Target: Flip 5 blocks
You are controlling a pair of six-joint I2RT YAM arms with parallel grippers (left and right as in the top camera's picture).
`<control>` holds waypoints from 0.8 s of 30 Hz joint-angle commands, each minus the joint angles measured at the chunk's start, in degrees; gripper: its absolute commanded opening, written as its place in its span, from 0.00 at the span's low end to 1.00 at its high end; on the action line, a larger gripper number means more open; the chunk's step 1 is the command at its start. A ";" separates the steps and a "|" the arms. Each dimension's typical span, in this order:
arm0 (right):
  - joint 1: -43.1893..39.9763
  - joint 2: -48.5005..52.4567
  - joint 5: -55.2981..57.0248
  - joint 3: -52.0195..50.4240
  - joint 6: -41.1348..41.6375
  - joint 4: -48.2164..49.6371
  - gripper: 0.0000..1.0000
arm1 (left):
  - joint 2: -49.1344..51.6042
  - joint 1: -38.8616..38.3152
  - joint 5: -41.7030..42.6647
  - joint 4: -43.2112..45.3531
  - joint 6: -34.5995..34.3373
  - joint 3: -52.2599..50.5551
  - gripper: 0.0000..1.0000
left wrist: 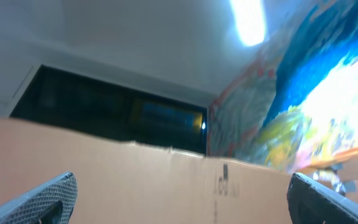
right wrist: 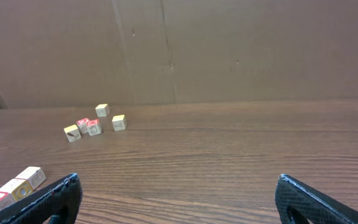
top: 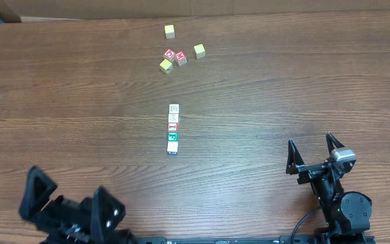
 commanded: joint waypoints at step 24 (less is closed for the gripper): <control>-0.22 -0.50 0.33 -0.59 -0.20 0.28 1.00 | -0.50 -1.14 -3.39 -11.39 2.01 -17.53 1.00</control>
